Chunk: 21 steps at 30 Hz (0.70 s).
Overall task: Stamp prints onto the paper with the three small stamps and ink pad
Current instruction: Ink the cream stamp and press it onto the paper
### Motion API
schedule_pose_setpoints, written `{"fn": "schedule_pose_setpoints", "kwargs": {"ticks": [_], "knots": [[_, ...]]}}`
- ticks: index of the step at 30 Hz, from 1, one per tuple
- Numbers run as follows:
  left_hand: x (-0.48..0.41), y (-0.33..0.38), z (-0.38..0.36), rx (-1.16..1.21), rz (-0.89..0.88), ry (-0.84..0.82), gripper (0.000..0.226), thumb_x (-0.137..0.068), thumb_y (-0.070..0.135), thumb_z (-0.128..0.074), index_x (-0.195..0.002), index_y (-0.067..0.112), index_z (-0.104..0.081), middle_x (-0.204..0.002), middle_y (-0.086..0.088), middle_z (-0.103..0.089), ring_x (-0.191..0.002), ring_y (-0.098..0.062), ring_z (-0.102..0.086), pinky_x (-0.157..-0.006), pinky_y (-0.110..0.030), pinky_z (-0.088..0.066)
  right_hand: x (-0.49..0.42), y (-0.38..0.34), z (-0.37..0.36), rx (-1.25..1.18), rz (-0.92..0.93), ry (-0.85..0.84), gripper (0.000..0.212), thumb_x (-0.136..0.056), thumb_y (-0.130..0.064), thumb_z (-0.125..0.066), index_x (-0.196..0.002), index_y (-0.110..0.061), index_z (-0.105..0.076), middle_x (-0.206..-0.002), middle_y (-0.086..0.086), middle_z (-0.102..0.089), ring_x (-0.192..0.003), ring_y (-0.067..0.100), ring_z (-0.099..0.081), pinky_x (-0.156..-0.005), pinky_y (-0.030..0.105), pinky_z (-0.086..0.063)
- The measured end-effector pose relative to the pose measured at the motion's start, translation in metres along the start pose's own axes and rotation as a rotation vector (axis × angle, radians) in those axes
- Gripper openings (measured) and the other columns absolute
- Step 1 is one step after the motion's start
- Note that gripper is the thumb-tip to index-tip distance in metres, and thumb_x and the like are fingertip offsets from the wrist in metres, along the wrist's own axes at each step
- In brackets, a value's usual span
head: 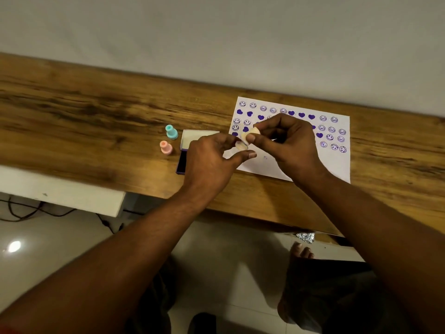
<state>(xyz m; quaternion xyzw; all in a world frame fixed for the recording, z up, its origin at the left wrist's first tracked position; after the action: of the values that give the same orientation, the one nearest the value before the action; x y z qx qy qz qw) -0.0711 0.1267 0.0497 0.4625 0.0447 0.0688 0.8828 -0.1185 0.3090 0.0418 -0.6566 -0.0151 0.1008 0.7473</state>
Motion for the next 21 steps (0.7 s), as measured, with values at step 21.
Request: {"fn": "schedule_pose_setpoints", "kwargs": {"ticks": [21], "knots": [[-0.001, -0.003, 0.011, 0.027, 0.009, 0.008, 0.053, -0.076, 0.040, -0.090, -0.122, 0.015, -0.078, -0.118, -0.001, -0.078, -0.108, -0.008, -0.072, -0.093, -0.034, -0.061, 0.002, 0.010, -0.016, -0.002, -0.047, -0.053, 0.020, -0.085, -0.024, -0.089, -0.101, -0.018, -0.079, -0.094, -0.002, -0.082, -0.090, 0.018, -0.080, -0.083, 0.033, -0.063]]}}
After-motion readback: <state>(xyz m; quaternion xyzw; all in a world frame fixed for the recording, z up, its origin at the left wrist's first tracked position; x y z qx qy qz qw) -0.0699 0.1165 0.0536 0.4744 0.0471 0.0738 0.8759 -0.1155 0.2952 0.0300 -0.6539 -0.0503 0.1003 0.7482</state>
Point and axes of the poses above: each hand's wrist, its own x-axis away from the middle knuckle, its own z-axis out of the back of the hand, y = z × x, the point moved 8 cm from there along -x, towards the middle knuckle
